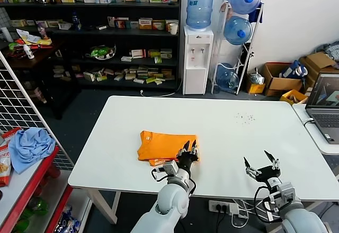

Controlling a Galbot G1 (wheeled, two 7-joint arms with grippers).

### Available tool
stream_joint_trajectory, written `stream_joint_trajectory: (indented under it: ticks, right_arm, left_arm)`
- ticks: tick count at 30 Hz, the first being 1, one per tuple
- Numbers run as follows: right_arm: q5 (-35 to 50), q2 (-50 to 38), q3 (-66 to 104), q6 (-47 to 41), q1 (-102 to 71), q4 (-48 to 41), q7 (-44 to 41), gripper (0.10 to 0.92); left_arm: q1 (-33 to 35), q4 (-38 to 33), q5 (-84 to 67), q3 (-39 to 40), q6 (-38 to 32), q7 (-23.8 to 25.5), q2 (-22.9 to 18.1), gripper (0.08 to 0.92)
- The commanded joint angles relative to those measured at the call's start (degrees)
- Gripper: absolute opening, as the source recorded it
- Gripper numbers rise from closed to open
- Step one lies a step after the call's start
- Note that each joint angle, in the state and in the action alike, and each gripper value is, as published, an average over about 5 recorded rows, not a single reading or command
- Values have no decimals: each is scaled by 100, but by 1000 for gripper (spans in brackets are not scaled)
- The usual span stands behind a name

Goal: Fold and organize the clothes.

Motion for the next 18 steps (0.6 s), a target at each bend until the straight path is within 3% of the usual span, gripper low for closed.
stream_joint_trajectory:
  ticks: [1, 10, 13, 18]
  right_arm:
    - [31, 81, 140, -118, 55, 12, -172, 823]
    - [-79, 809, 738, -377, 305, 3, -900, 823]
    - [-232, 1104, 815, -574, 308, 43, -1075, 823]
    - [-544, 1507, 866, -697, 199, 207, -1245, 823]
  left_arm:
    - [259, -569, 205, 255, -677, 699, 365, 463]
    - [1079, -1113, 1582, -418, -1435, 1135, 2283, 723]
    - [1300, -1051, 1886, -725, -1674, 1108, 2627, 793]
    - [1532, -954, 2335, -1266, -1670, 1027, 2837, 822]
